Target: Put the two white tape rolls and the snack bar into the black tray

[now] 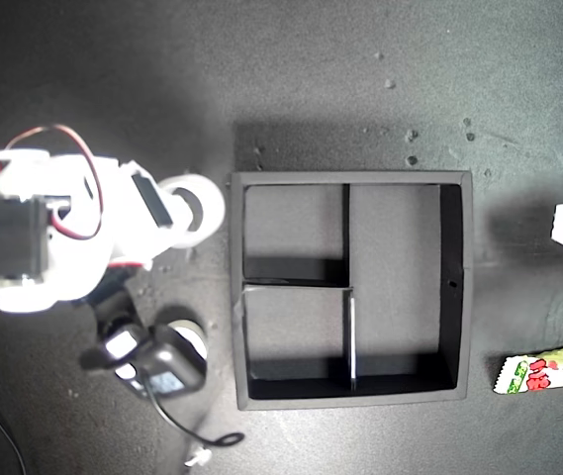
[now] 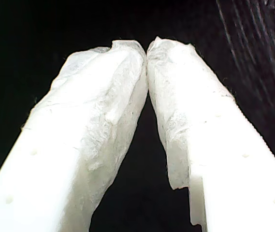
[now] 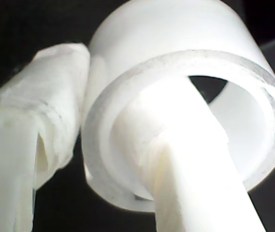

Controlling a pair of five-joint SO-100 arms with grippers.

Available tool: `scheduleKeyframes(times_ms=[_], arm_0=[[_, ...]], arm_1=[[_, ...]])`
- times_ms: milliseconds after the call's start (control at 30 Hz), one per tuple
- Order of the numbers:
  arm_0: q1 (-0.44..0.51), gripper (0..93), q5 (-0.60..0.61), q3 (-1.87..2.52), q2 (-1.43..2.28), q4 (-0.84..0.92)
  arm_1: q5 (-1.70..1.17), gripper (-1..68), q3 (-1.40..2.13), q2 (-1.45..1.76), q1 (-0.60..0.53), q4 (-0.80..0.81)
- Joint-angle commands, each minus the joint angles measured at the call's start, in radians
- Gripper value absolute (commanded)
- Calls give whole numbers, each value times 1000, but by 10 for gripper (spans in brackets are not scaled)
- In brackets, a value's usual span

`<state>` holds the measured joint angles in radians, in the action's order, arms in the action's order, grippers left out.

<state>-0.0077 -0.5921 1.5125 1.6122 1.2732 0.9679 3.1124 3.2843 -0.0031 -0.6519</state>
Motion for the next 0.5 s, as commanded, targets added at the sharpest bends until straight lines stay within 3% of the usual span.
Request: scheduleKeyframes(times_ms=[0,167,267,467], arm_0=[[-8,3,29,-354,-135,124],[14,3,49,-848,-480,344],[28,3,55,-1378,-811,565],[31,4,41,-1411,-923,560]], arm_1=[[-298,-3,-58,12,-5,124],[-511,0,-291,-8,-120,127],[-563,14,-414,-29,-189,67],[-575,107,-724,-445,-264,55]])
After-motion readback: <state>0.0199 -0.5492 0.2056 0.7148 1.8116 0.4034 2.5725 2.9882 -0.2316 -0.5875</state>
